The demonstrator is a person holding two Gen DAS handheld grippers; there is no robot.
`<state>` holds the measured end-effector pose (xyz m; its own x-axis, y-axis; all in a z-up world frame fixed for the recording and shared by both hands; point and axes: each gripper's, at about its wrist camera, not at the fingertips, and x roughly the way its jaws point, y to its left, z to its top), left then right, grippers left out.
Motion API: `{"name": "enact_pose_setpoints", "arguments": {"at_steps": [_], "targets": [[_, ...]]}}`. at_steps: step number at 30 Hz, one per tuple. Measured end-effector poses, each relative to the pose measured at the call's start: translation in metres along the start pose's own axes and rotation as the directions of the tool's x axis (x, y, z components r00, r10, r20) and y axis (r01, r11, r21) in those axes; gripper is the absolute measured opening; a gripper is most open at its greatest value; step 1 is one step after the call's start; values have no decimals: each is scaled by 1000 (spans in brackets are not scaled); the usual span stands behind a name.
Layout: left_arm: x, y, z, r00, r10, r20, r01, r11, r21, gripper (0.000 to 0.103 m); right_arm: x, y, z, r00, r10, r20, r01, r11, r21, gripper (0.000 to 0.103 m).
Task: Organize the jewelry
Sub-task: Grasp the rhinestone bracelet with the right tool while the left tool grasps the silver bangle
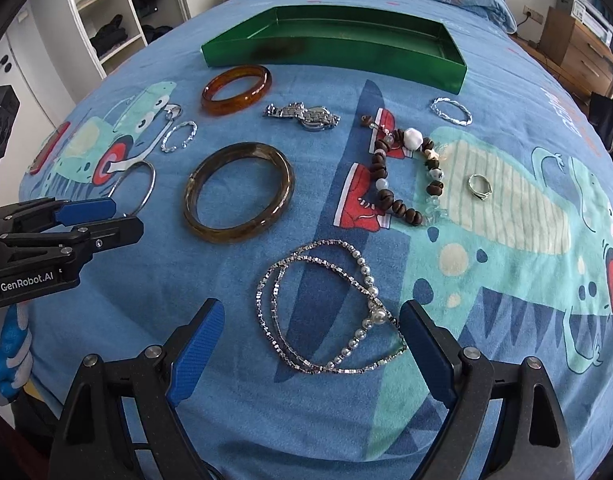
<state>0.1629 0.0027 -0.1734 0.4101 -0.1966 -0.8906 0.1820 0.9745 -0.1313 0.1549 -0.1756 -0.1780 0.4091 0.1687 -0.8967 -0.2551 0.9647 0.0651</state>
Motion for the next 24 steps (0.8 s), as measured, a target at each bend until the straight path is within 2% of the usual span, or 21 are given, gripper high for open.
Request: {"name": "enact_pose_setpoints", "arguments": {"at_steps": [2,5,9,11,13,14,19,24], "targets": [[6,-2,2,1000,11,-8,-11,1000,7,52,6,-1,0,1000,-8,-14,8,1000,5,82],[9,-6,4,999,34,-2,-33,999,33,46,8,-7,0,999,-27,-16,28,999,36,62],[11,-10,7,999,35,8,-35,998,61,29,6,-19,0,1000,-21,-4,21,995,97,35],[13,-11,10,1000,29,10,-29,997,70,20,5,-24,-1,1000,-11,-1,11,993,116,25],[13,-10,12,1000,21,14,-22,998,62,6,2,-29,-3,1000,-3,5,2,991,131,17],[13,-8,13,1000,16,13,-16,998,54,4,1,-30,-3,1000,1,9,-3,990,139,13],[5,-3,11,999,-5,40,4,1000,23,3,-7,-32,-7,999,10,42,-16,988,151,11],[-19,4,5,994,-36,103,38,999,-22,3,-27,-31,-14,993,24,112,-40,989,145,10]]}}
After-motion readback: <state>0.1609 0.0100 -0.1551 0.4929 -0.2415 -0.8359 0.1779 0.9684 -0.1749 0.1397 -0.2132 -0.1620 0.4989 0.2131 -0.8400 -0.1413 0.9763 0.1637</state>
